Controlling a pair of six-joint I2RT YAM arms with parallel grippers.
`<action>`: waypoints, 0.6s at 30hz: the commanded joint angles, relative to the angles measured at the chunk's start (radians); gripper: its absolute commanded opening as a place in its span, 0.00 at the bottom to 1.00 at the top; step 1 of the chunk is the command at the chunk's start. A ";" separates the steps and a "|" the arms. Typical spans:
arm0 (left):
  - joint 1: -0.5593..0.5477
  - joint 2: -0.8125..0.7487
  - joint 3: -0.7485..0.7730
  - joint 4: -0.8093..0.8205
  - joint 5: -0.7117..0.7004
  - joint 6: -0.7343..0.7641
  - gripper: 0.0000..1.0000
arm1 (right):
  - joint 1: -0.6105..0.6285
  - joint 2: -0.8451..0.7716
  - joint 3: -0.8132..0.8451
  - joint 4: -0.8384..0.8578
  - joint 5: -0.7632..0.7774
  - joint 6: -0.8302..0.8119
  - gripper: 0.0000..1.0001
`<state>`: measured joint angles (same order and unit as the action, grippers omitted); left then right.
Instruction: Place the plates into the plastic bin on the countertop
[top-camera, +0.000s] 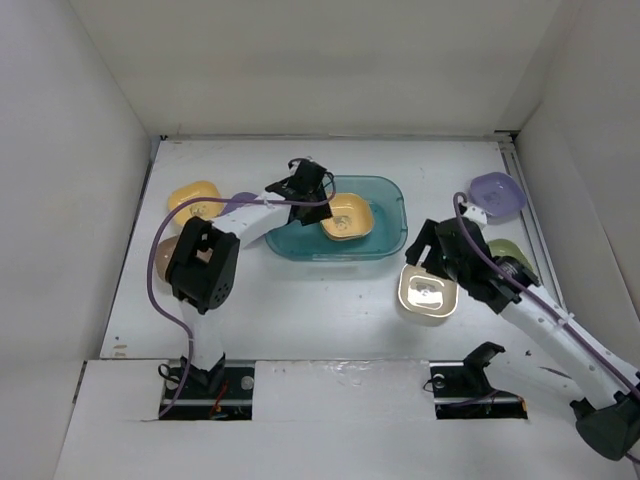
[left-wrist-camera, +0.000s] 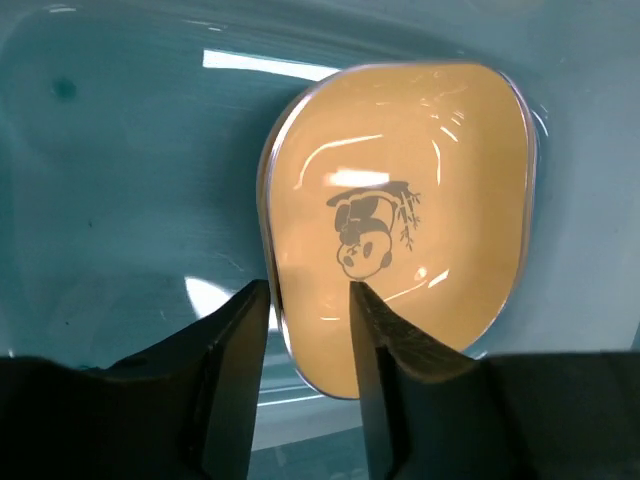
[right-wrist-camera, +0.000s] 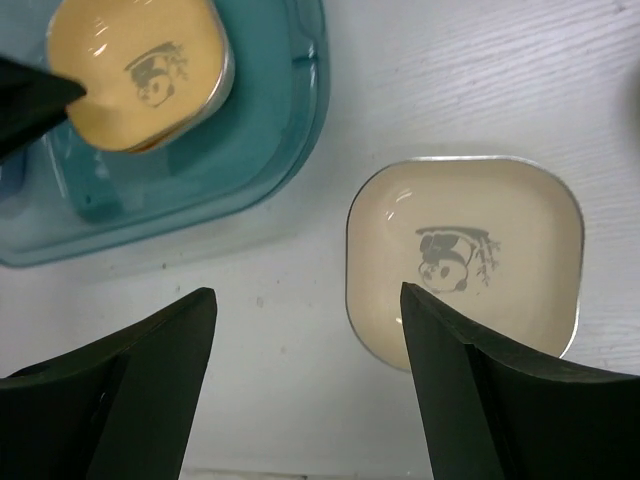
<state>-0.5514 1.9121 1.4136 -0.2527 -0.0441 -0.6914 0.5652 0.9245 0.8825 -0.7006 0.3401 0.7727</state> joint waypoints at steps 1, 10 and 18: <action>-0.002 -0.053 0.013 -0.016 -0.049 -0.020 0.37 | 0.094 -0.053 -0.034 -0.042 0.021 0.073 0.80; -0.002 -0.226 -0.065 -0.026 -0.068 -0.034 1.00 | 0.334 0.148 -0.080 -0.062 0.109 0.207 0.83; -0.011 -0.456 -0.064 -0.158 -0.123 -0.007 1.00 | 0.303 0.256 -0.162 0.041 0.125 0.209 0.80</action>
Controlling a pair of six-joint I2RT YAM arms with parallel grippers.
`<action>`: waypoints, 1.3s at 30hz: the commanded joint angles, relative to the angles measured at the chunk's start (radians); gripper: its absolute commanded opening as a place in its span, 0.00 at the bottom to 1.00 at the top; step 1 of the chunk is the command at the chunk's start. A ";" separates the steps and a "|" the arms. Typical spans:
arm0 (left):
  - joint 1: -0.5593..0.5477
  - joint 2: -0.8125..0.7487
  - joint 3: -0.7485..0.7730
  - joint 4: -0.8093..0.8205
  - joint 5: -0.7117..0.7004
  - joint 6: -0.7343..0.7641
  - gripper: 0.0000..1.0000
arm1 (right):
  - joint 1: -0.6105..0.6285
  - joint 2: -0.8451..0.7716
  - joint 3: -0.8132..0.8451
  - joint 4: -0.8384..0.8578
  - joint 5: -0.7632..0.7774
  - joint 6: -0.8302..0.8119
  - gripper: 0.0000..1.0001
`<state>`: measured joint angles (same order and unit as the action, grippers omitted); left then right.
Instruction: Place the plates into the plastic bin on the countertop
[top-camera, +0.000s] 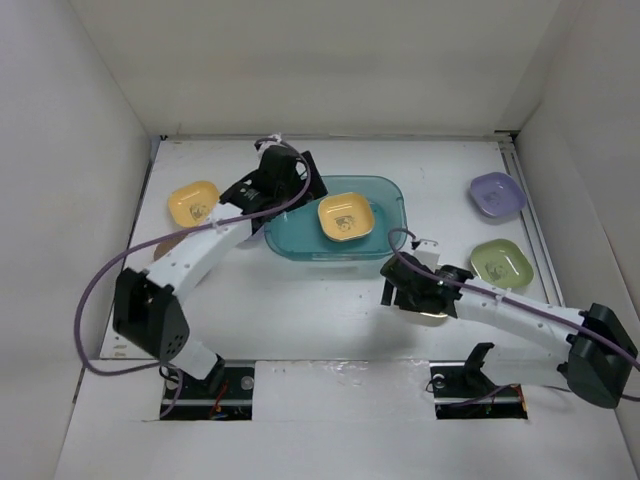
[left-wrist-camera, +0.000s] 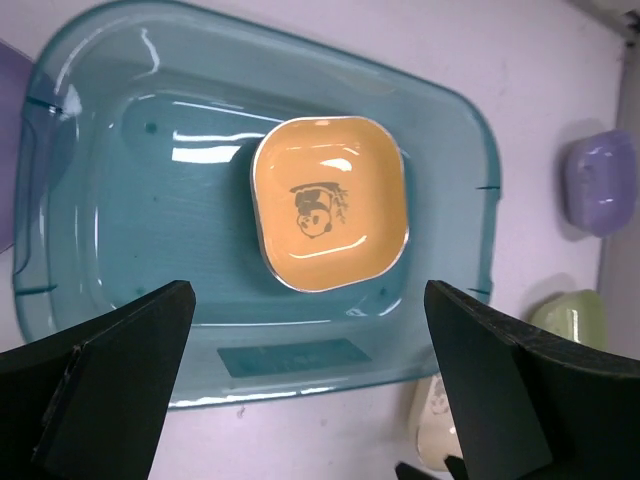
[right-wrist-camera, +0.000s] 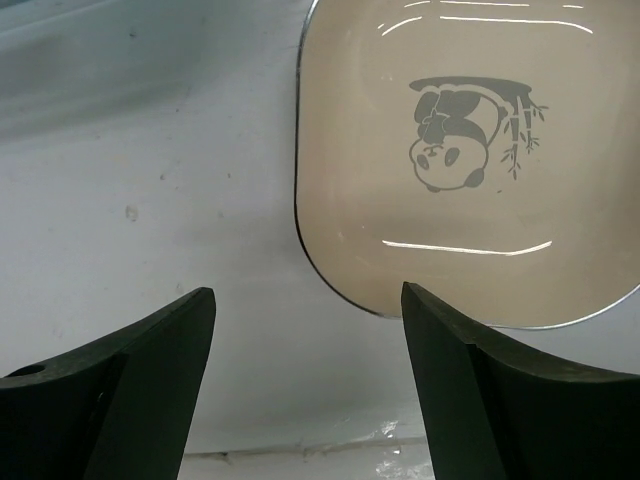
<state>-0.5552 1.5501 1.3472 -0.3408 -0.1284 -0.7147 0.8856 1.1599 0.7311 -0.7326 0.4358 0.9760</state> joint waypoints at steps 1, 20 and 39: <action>-0.008 -0.114 0.012 -0.082 -0.039 0.027 1.00 | -0.030 0.033 -0.024 0.099 0.020 -0.003 0.80; 0.234 -0.400 -0.216 -0.170 -0.198 -0.083 1.00 | 0.139 0.284 0.118 0.122 -0.043 -0.085 0.00; 0.808 -0.398 -0.417 -0.291 -0.244 -0.068 1.00 | 0.350 0.323 0.744 0.035 0.186 -0.639 0.00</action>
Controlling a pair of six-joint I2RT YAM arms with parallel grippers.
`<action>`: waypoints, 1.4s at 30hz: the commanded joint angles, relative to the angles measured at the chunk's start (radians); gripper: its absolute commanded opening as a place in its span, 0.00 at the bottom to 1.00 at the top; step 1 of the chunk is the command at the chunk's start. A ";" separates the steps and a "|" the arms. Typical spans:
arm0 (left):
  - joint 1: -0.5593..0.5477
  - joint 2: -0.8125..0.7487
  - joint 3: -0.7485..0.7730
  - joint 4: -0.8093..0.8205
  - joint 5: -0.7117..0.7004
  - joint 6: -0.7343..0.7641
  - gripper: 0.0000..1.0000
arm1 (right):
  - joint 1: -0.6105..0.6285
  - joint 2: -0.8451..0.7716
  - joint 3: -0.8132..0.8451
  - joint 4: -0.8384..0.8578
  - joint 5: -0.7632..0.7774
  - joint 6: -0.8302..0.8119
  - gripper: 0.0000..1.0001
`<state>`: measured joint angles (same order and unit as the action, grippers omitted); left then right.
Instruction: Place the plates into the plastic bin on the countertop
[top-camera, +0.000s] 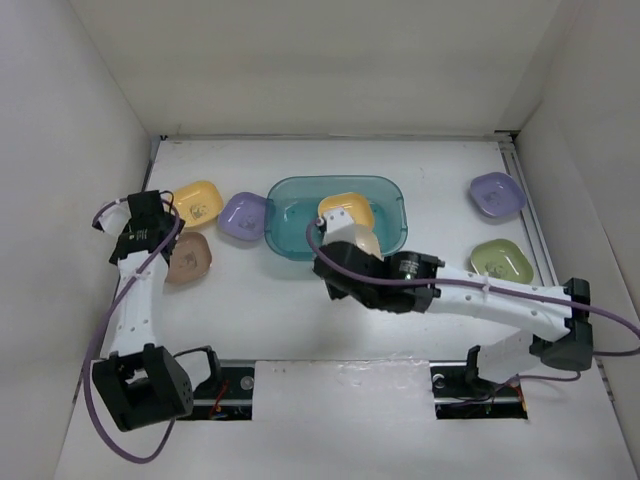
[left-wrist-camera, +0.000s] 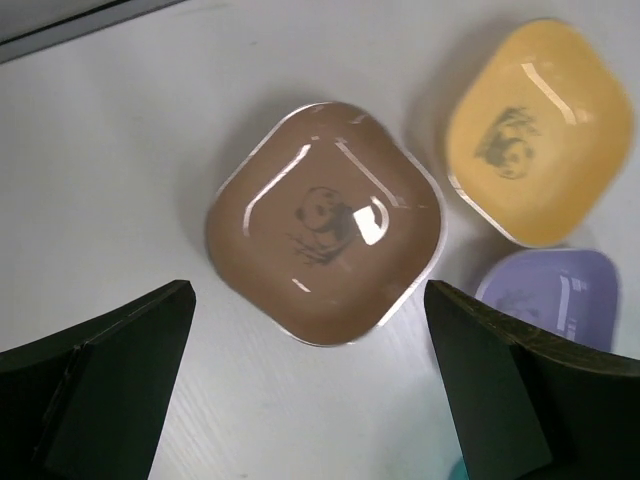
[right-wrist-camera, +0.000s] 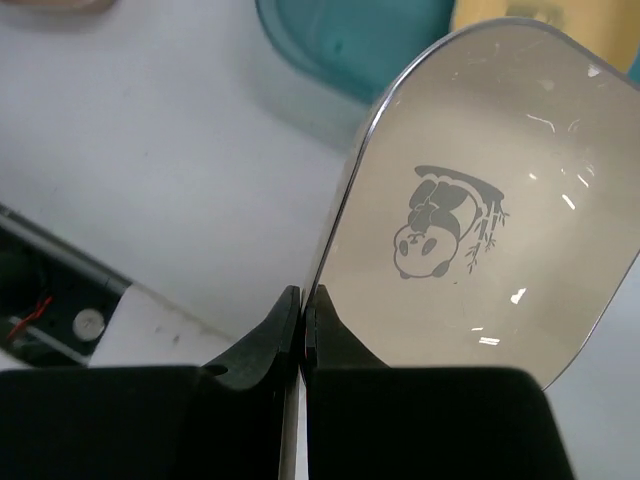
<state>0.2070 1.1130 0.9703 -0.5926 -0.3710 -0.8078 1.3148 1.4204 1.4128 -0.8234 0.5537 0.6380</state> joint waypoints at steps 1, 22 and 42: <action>0.046 0.057 -0.041 -0.050 0.007 0.025 1.00 | -0.145 0.078 0.063 0.176 0.025 -0.364 0.00; 0.273 0.271 -0.024 0.039 0.173 0.156 1.00 | -0.525 0.498 0.288 0.386 -0.359 -0.808 0.00; 0.273 0.274 -0.025 0.062 0.155 0.127 0.94 | -0.464 0.398 0.210 0.398 -0.316 -0.617 0.84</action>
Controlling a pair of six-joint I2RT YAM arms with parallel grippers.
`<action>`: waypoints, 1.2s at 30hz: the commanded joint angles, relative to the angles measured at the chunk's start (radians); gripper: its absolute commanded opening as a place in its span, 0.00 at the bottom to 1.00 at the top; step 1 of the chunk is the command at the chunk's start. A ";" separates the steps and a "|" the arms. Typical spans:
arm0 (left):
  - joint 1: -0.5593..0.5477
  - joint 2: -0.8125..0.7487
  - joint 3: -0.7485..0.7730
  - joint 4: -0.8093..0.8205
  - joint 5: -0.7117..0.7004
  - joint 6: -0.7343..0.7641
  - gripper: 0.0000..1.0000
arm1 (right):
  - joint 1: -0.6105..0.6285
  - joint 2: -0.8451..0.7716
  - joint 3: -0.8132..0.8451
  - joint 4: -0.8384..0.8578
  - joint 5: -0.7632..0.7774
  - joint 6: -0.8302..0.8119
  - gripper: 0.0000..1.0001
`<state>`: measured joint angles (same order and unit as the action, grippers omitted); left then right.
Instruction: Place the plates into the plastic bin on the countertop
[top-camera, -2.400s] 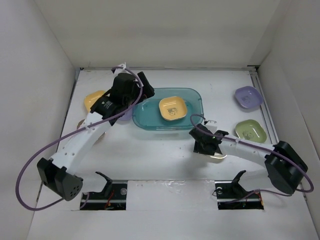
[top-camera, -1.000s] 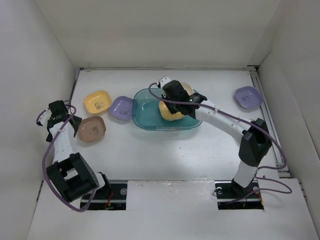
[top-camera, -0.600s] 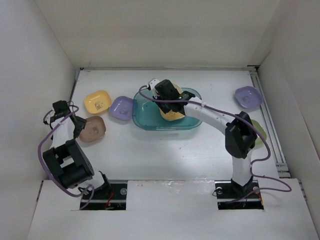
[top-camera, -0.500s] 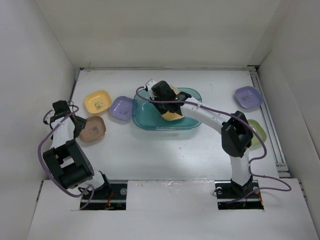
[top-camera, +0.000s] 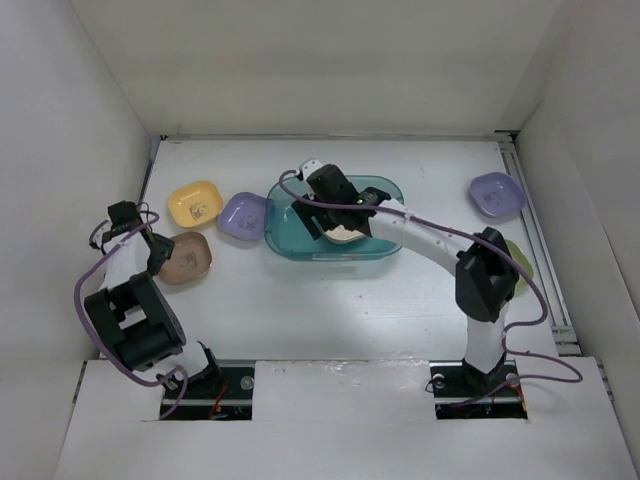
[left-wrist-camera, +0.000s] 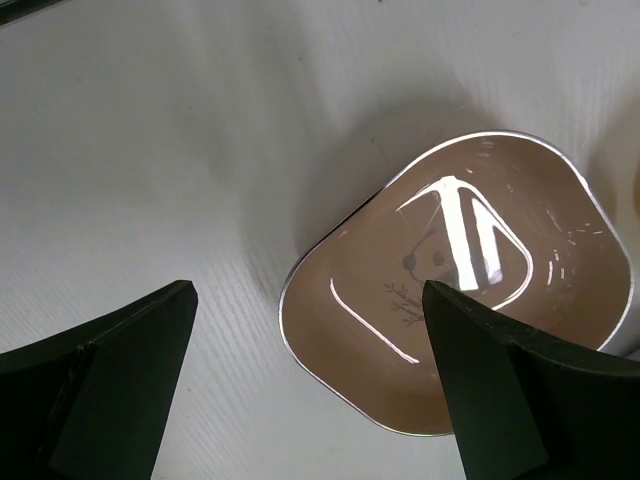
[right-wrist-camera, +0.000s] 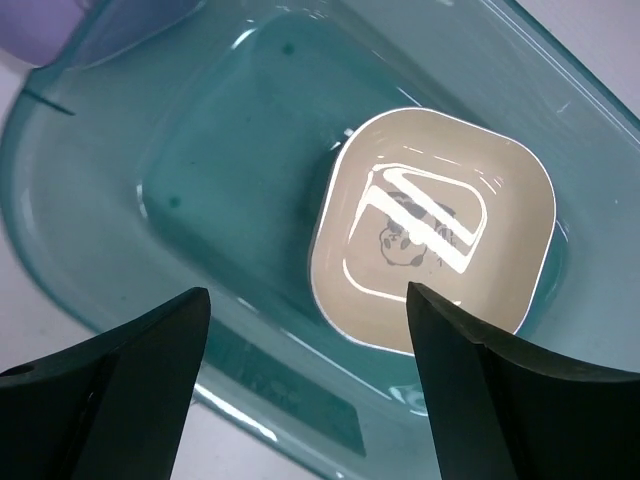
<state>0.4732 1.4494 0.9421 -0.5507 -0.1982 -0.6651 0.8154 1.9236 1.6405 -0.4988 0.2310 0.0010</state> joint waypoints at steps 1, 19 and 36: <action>0.007 -0.063 0.003 0.020 -0.018 -0.028 0.95 | 0.045 -0.123 -0.031 0.074 -0.004 0.021 0.85; -0.002 0.092 -0.166 0.103 -0.020 -0.227 0.19 | 0.067 -0.287 -0.042 0.036 0.062 0.021 0.85; -0.145 -0.527 0.037 0.015 0.204 -0.119 0.00 | -0.128 -0.460 -0.154 0.002 0.053 0.158 0.85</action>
<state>0.3283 0.9298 0.9379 -0.5797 -0.1753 -0.8532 0.7242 1.5253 1.4990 -0.5079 0.2893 0.0982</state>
